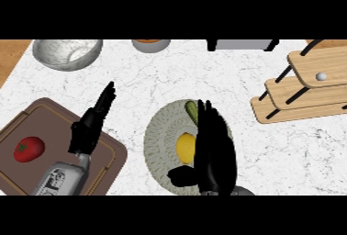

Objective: Pick the lemon from the placemat and place it in the tiered shelf

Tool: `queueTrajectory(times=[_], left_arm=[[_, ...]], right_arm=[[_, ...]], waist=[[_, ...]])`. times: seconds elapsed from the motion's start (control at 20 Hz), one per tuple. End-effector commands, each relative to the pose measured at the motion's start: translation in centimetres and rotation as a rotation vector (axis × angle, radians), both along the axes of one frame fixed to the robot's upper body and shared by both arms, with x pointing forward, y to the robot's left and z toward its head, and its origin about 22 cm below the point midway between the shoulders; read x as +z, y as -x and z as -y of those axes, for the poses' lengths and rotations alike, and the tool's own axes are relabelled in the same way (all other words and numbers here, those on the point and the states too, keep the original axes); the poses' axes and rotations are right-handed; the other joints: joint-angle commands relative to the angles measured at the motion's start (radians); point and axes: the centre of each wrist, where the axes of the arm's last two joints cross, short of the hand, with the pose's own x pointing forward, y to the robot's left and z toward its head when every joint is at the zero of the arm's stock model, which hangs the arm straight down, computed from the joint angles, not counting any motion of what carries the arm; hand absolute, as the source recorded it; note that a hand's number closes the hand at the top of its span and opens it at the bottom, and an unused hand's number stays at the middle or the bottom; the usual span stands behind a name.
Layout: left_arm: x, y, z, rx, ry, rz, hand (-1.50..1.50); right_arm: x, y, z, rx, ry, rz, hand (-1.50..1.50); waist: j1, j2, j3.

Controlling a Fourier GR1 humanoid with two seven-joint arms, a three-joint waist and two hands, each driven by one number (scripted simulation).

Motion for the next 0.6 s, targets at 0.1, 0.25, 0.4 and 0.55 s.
queueTrajectory(times=[0.1, 0.25, 0.4, 0.55], left_arm=[[0.8, -0.6, 0.0, -0.019, 0.006, 0.005, 0.00], [1.1, -0.1, 0.3, -0.019, 0.011, 0.002, 0.00], [1.6, -1.3, -0.7, 0.007, -0.005, 0.014, 0.00], [0.5, 0.8, 0.9, -0.032, 0.008, -0.009, 0.00]], right_arm=[[0.9, -0.1, -1.4, -0.150, 0.016, -0.134, -1.50], [-0.8, 0.5, -1.5, -0.162, 0.016, -0.156, -1.50], [-0.2, -0.3, -1.4, -0.170, 0.029, -0.159, -1.50], [-0.9, -1.1, -1.3, -0.168, 0.036, -0.173, -1.50]], waist=[[0.004, 0.001, 0.000], [0.006, -0.001, 0.001], [0.002, 0.001, 0.000], [0.011, 0.000, 0.001]])
